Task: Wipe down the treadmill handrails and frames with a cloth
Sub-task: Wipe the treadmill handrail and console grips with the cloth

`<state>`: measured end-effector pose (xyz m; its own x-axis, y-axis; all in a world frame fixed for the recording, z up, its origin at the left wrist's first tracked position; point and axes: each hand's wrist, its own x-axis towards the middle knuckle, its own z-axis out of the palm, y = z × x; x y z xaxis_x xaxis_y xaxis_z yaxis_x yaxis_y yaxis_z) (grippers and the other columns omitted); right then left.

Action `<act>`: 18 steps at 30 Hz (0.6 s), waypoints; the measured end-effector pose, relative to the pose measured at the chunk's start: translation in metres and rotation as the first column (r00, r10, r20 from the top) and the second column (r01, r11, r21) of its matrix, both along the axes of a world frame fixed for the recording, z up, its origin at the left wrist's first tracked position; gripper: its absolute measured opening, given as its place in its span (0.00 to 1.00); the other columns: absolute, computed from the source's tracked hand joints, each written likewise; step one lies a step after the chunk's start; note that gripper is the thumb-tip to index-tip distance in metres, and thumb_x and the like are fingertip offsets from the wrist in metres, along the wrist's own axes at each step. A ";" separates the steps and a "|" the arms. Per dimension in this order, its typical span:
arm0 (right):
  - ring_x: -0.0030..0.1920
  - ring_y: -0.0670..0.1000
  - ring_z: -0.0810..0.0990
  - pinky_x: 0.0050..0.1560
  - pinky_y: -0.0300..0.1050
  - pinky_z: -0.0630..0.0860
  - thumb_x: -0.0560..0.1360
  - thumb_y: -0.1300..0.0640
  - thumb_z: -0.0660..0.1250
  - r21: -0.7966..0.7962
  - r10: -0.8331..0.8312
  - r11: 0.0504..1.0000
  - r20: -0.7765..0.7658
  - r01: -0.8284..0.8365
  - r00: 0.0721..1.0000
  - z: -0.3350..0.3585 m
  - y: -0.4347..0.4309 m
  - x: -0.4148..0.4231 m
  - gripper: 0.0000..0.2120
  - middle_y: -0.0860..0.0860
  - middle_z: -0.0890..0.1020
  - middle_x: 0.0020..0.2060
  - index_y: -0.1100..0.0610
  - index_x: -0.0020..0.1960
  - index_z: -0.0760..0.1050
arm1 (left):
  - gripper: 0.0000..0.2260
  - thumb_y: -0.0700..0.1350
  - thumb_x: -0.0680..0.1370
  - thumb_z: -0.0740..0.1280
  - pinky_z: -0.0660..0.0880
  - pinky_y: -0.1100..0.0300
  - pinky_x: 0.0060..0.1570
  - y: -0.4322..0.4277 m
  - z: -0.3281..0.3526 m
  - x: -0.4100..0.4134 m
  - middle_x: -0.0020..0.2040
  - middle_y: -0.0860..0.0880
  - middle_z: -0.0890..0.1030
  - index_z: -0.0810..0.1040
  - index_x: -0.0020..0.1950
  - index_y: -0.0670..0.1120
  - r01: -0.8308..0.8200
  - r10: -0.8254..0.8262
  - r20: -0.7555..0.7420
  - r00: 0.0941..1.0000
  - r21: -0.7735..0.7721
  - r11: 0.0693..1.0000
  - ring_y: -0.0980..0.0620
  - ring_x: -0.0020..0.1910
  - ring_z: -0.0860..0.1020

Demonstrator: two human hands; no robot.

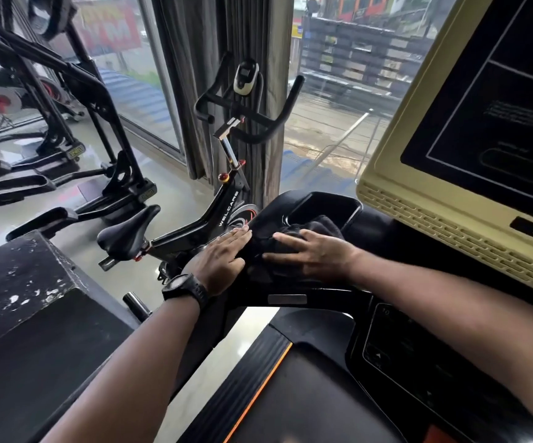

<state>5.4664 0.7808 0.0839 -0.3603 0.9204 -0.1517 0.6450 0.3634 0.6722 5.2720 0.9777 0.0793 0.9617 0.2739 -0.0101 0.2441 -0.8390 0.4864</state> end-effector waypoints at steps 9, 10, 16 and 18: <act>0.79 0.63 0.61 0.68 0.66 0.71 0.82 0.54 0.57 -0.118 0.085 0.989 -0.056 -0.091 0.995 0.017 -0.003 0.022 0.20 0.45 0.61 0.80 0.43 0.71 0.73 | 0.35 0.44 0.68 0.54 0.48 0.62 0.77 0.004 0.002 0.000 0.79 0.48 0.61 0.64 0.78 0.44 -0.001 0.002 0.017 1.000 -0.062 0.998 0.57 0.78 0.57; 0.78 0.62 0.62 0.68 0.66 0.71 0.82 0.53 0.58 -0.106 0.077 0.991 -0.038 -0.081 0.996 0.018 -0.002 0.019 0.19 0.45 0.64 0.79 0.43 0.70 0.75 | 0.35 0.44 0.68 0.54 0.47 0.64 0.77 0.003 0.003 0.000 0.79 0.48 0.61 0.65 0.78 0.44 -0.006 0.008 0.021 1.000 -0.067 0.998 0.57 0.78 0.57; 0.78 0.61 0.62 0.65 0.70 0.73 0.83 0.55 0.57 -0.082 0.138 0.988 0.047 -0.134 0.989 0.013 0.017 -0.010 0.21 0.43 0.67 0.78 0.45 0.74 0.71 | 0.35 0.44 0.68 0.55 0.44 0.70 0.74 -0.001 0.004 0.001 0.78 0.46 0.63 0.65 0.77 0.42 0.008 -0.004 0.052 0.999 -0.068 0.998 0.54 0.78 0.58; 0.78 0.59 0.64 0.66 0.68 0.72 0.83 0.56 0.53 -0.074 0.137 0.988 0.064 -0.133 0.988 0.016 0.019 -0.012 0.22 0.43 0.67 0.77 0.46 0.75 0.70 | 0.36 0.45 0.68 0.55 0.46 0.66 0.76 -0.001 0.003 0.001 0.79 0.46 0.62 0.64 0.78 0.43 0.013 -0.011 0.053 0.999 -0.040 0.999 0.53 0.79 0.57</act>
